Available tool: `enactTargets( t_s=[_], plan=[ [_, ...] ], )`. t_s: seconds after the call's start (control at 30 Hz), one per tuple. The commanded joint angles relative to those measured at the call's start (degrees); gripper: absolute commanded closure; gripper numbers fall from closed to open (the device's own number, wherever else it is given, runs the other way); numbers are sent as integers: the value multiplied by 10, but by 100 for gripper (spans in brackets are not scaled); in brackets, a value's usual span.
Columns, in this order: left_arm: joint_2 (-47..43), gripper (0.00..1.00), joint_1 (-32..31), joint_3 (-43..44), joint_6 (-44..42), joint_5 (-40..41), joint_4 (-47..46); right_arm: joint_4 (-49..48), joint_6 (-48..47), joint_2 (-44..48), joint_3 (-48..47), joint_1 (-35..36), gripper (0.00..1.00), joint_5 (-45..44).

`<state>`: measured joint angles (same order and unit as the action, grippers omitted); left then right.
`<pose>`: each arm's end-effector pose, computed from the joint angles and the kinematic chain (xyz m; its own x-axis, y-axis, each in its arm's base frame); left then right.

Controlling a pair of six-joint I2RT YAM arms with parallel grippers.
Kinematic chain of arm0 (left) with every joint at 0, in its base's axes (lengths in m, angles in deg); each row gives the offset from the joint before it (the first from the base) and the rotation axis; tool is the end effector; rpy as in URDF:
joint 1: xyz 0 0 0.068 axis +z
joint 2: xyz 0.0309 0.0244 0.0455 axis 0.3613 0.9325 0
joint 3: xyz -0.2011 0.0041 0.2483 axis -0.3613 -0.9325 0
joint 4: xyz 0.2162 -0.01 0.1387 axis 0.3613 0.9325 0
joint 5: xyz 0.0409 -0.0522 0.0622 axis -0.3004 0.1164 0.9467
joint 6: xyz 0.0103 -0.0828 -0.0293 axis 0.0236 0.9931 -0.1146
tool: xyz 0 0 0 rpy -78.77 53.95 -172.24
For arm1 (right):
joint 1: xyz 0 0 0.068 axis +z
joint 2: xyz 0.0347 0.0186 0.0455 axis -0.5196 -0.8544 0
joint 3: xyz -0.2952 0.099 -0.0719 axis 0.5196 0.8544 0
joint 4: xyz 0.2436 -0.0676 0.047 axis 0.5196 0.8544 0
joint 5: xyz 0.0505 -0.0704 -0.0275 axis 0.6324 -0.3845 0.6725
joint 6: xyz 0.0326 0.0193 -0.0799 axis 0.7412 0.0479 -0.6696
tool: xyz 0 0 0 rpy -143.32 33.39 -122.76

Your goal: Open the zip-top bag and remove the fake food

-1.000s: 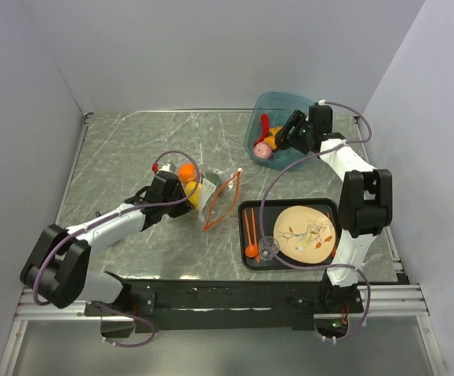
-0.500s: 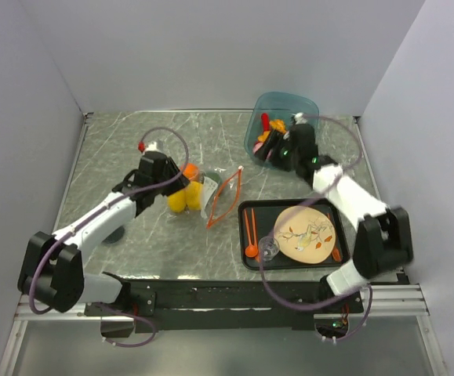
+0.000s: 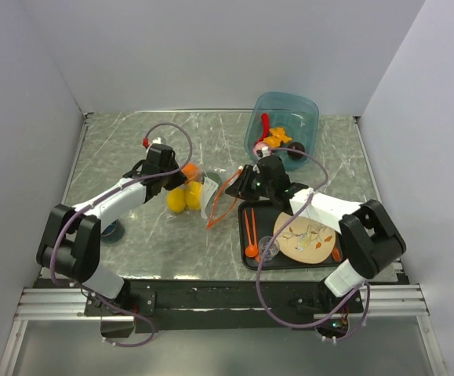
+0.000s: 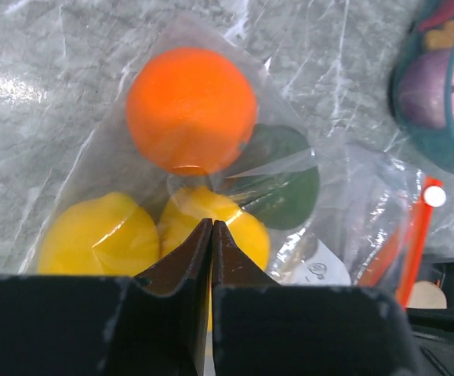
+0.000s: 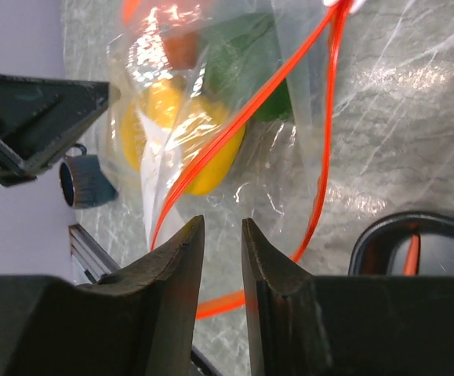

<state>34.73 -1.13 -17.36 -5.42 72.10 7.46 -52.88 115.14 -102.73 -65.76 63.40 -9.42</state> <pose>0.3320 -0.1319 0.2490 -0.6601 -0.5282 -0.5341 -0.2163 0.8146 -0.5381 0.2991 0.2128 0.2379 -0.8241 0.3250 -0.4639 -0.1436 0.6724 0.7261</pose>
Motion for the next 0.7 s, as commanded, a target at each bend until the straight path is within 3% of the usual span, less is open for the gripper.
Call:
enactTargets(
  t_s=[0.0, 0.33, 0.47, 0.67],
  plan=[
    [15, 93, -4, -12, 9, 9, -40, -70, 33, -29, -11, 8, 67, 8],
    [47, 97, -30, -52, 29, 27, -64, -126, 60, -135, -53, 34, 53, 34],
    [57, 98, -42, -58, 32, 31, -72, -135, 61, -152, -65, 41, 33, 34],
    [70, 99, -54, -64, 34, 27, -82, -128, 50, -161, -74, 50, 13, 22]
  ],
)
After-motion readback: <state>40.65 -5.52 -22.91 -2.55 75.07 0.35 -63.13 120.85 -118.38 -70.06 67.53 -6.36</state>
